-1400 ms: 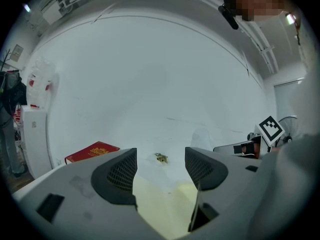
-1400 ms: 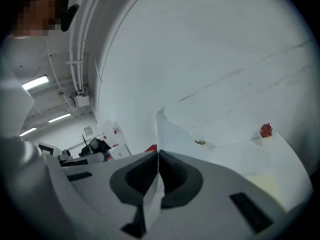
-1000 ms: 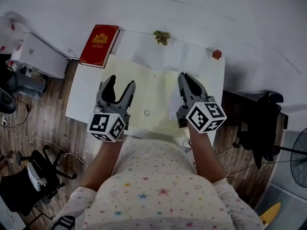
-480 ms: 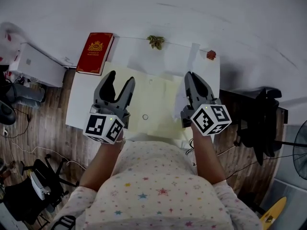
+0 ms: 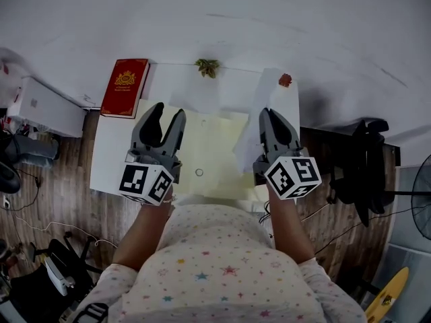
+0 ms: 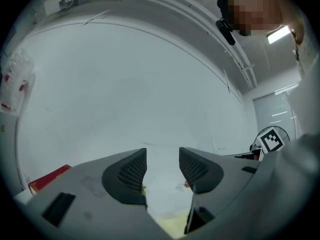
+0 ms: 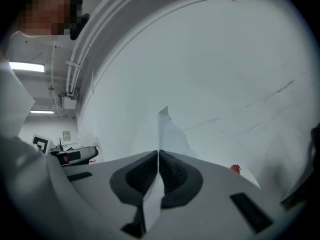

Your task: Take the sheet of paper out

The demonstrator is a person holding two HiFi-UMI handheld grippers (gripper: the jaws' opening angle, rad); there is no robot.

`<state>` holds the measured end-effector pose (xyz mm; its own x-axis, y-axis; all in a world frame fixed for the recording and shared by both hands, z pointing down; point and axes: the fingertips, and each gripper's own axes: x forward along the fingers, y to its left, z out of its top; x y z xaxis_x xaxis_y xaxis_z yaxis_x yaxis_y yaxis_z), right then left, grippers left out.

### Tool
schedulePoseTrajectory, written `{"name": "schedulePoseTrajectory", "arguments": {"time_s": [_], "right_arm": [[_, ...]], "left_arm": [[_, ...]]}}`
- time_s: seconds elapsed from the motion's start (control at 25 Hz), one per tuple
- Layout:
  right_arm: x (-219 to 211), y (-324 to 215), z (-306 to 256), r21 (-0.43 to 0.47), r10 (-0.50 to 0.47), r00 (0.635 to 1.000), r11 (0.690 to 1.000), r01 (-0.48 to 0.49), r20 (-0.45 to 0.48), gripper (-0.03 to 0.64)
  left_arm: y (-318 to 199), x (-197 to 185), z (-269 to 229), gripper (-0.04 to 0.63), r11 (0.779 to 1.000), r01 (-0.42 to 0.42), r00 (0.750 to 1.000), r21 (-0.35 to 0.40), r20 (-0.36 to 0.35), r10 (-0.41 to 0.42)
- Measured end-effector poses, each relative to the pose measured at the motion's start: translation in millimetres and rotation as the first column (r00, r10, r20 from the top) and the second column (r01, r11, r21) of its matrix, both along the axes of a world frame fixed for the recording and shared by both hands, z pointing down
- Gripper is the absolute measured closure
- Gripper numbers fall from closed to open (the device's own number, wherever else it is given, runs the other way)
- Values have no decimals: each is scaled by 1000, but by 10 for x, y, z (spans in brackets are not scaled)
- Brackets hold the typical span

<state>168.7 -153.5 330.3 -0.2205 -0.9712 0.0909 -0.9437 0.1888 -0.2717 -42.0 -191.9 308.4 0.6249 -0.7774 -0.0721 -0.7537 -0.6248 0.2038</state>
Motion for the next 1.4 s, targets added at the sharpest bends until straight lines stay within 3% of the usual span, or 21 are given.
{"name": "schedulePoseTrajectory", "arguments": {"time_s": [0.76,1.0,1.4], "right_arm": [[341,286,-91,25,143,987,990,-141,-67,612],[369,351,-57,19,163,983,987,-162,-81,612],[400,428,-34,21,188,978,982,-187,-90,612]], "left_arm": [[45,322,56,476,996,-89,996,-19,20,90],[99,400,70,523,992,-125,992,-19,26,126],[140,491,114,545,988,-154,987,-24,32,155]]}}
